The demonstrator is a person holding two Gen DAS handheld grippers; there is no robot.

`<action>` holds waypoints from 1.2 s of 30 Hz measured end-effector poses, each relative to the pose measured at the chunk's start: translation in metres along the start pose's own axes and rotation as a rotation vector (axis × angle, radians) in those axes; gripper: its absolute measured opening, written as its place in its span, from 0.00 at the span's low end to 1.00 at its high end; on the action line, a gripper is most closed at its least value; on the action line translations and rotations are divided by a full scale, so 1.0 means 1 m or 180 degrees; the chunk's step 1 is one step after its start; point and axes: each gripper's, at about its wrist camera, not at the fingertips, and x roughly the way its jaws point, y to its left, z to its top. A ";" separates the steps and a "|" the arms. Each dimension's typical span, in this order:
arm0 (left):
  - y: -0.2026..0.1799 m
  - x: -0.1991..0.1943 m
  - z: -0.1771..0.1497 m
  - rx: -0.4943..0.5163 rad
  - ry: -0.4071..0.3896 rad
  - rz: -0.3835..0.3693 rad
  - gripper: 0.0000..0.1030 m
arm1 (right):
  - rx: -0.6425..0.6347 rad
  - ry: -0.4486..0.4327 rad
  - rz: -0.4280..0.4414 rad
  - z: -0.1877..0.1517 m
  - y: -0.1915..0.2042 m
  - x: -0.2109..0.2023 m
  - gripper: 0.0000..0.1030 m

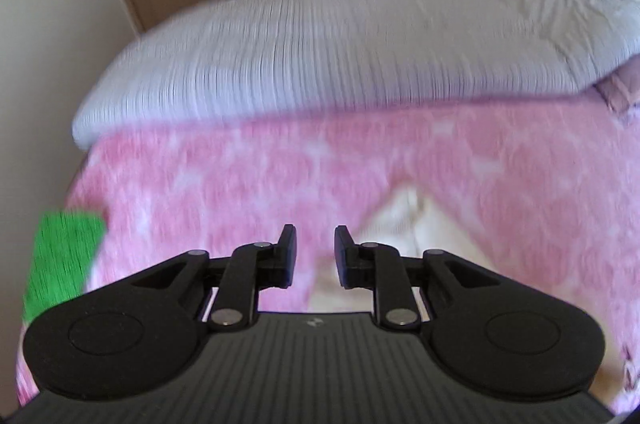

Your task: Fold clothes

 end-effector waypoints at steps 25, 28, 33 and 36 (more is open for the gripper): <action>-0.035 0.055 -0.229 0.0321 0.1332 -0.1087 0.42 | 0.1547 0.1391 -0.0288 -0.229 0.138 0.070 0.62; -0.032 0.072 -0.234 0.0337 0.1364 -0.0913 0.22 | 0.1466 0.1336 -0.0331 -0.232 0.147 0.075 0.62; -0.016 0.079 -0.229 0.0323 0.1347 -0.1173 0.06 | 0.1415 0.1208 -0.0328 -0.238 0.165 0.098 0.62; -0.014 0.086 -0.229 0.0258 0.1406 -0.1123 0.18 | 0.1516 0.1178 -0.0499 -0.249 0.168 0.119 0.62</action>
